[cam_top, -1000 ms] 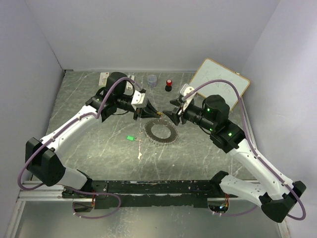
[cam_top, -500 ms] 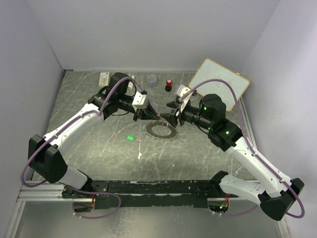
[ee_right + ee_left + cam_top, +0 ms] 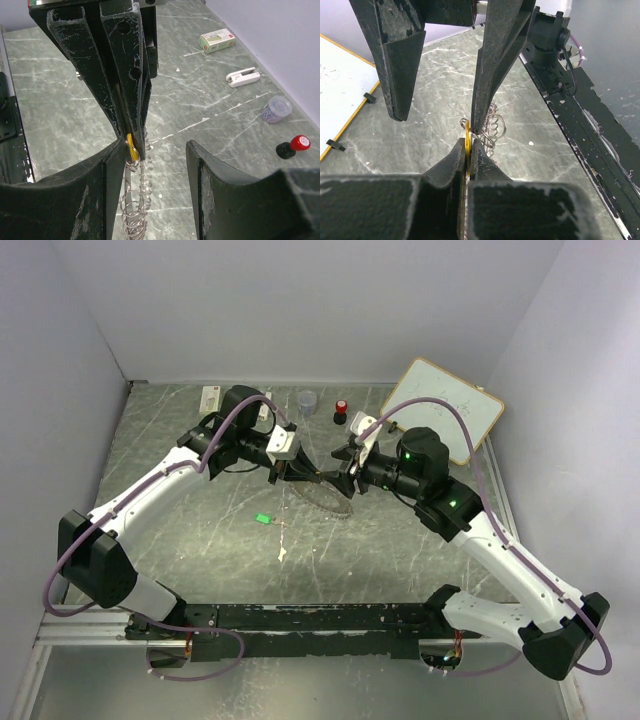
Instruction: Put the keys on the keyring
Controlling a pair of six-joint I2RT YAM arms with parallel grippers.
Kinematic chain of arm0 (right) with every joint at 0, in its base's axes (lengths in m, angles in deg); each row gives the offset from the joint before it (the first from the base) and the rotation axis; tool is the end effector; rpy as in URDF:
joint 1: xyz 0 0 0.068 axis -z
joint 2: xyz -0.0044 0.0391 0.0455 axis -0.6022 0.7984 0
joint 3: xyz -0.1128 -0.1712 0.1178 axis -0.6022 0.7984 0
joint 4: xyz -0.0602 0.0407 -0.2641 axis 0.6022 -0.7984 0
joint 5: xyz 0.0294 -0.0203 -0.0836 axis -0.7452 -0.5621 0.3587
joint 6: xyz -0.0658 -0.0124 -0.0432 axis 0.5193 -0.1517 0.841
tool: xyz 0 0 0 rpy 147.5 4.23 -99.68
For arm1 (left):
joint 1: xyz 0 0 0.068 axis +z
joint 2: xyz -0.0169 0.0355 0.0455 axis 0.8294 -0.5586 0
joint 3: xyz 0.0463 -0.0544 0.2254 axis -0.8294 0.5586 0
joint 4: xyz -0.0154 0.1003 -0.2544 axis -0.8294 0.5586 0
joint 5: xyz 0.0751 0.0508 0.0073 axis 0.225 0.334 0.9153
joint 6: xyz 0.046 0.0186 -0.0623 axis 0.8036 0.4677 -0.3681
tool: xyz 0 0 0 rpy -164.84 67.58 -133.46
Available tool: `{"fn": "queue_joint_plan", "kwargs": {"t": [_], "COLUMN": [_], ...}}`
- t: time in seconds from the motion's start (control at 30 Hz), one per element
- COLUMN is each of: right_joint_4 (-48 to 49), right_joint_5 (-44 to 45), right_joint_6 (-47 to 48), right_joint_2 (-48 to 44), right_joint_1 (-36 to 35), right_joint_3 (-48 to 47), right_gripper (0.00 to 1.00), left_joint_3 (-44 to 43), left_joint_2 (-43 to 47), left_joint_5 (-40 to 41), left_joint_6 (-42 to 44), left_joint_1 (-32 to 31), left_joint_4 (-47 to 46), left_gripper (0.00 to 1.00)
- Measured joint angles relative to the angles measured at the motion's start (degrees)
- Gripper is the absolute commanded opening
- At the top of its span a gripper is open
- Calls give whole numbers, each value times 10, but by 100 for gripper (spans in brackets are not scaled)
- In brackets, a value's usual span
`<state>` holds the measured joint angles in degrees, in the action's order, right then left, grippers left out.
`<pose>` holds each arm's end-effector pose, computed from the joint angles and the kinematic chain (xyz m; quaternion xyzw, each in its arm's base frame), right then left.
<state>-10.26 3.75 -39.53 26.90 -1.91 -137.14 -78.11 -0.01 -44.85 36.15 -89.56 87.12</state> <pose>0.2112 0.2035 0.3488 -0.4232 0.6401 0.2990 0.5672 0.2551 -0.2457 0.3060 0.6506 0.4181 -0.4722 0.4231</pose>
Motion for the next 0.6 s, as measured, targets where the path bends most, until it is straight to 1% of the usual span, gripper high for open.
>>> {"fn": "queue_joint_plan", "kwargs": {"t": [0.6], "right_joint_4": [0], "right_joint_5": [-8], "right_joint_6": [0], "right_joint_2": [5], "right_joint_1": [0], "right_joint_3": [-1], "right_gripper": [51], "left_joint_3": [0], "left_joint_2": [0], "left_joint_5": [-1], "left_joint_6": [7], "left_joint_1": [0], "left_joint_4": [10], "left_gripper": [7]}}
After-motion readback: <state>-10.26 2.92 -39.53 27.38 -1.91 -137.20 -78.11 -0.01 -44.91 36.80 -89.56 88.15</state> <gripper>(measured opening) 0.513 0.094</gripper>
